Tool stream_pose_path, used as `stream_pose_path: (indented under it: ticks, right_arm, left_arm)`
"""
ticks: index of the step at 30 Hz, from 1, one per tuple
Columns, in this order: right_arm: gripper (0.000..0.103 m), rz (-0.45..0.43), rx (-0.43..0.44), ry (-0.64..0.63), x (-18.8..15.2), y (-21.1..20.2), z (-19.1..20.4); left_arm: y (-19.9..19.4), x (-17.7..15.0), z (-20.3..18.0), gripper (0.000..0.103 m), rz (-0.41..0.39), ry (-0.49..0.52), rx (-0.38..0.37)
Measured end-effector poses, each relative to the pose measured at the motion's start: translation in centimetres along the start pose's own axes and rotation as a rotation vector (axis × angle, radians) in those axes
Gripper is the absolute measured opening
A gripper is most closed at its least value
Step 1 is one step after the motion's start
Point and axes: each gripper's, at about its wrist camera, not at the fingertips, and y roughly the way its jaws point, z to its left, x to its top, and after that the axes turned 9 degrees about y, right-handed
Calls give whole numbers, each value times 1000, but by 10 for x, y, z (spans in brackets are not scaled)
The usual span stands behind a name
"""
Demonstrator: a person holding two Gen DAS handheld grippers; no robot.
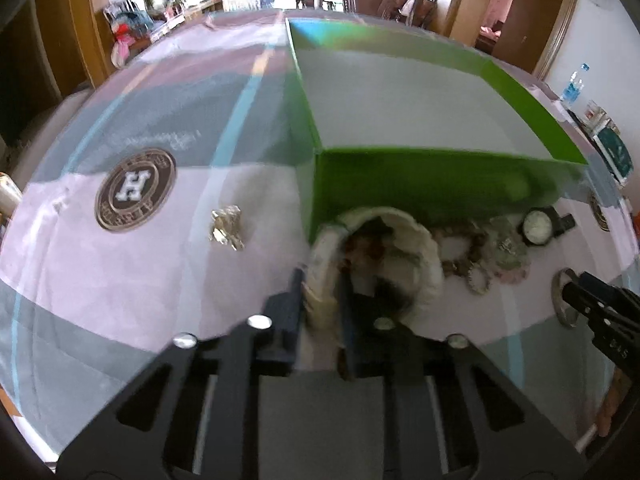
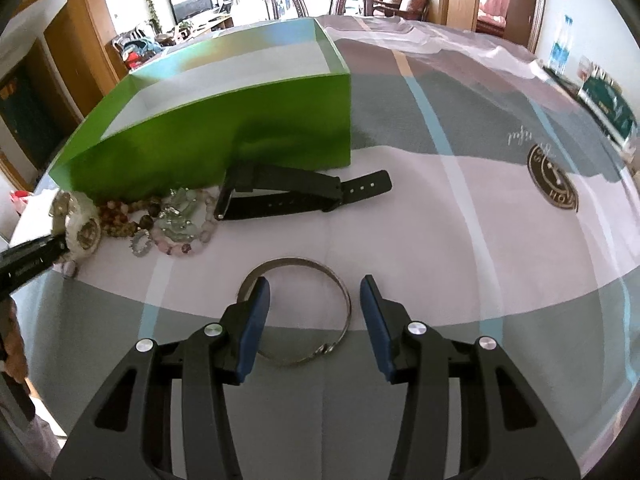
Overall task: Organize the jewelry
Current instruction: 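Grasp the white watch with the left tool while the right tool lifts the bangle, then lower the white watch into the green box with the left tool while the right tool drops the bangle in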
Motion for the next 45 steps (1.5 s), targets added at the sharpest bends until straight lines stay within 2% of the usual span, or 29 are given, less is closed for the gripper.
stream_pose_path:
  ticks: [2, 3, 4, 9, 15, 20, 23, 28, 31, 34, 35, 36, 38, 39, 40, 41, 45]
  right_arm:
    - [25, -13, -31, -33, -1, 0, 5]
    - [11, -19, -37, -46, -2, 0, 6]
    - [5, -15, -29, -49, -2, 0, 7]
    - [4, -37, -9, -72, -1, -9, 13]
    - [4, -126, 40, -105, 16, -42, 23]
    - [4, -249, 57, -143, 50, -67, 38]
    - [4, -303, 66, -154, 75, -68, 49]
    - [4, -284, 62, -153, 107, -39, 66]
    - [5, -240, 63, -136, 121, -15, 72]
    - [5, -206, 69, -121, 127, 3, 73]
    - [6, -207, 65, -118, 127, 5, 73]
    - [9, -207, 61, -116, 127, 5, 72]
    - [30, -211, 71, -104, 127, -1, 65]
    - [37, -227, 72, -92, 128, -7, 60]
    - [48, -243, 65, -81, 127, -12, 55]
    - [51, -258, 55, -68, 128, -16, 49]
    - [51, -255, 0, -8, 133, -17, 20]
  left_arm:
    - [0, 0, 1, 12, -2, -4, -2]
    - [1, 1, 2, 12, -1, -5, -5]
    - [1, 1, 3, 12, 0, -7, -9]
    - [-12, -3, 5, 11, -15, -14, -30]
    - [-55, 7, 7, 10, -109, -11, -68]
    - [-77, 44, 5, 11, -177, 21, -57]
    - [-74, 74, 2, 11, -184, 22, -28]
    - [-48, 106, -7, 11, -157, 23, 14]
    - [-32, 116, -12, 11, -134, 23, 11]
    - [-17, 121, -16, 18, -108, 29, -10]
    - [-15, 121, -16, 26, -103, 28, -19]
    - [-14, 120, -16, 28, -95, 29, -31]
    - [-17, 116, -14, 30, -111, 33, -12]
    - [-21, 114, -12, 36, -122, 36, 4]
    - [-27, 111, -8, 40, -132, 31, 12]
    - [-33, 107, -3, 44, -144, 20, 10]
    - [-49, 85, 14, 45, -154, -19, 42]
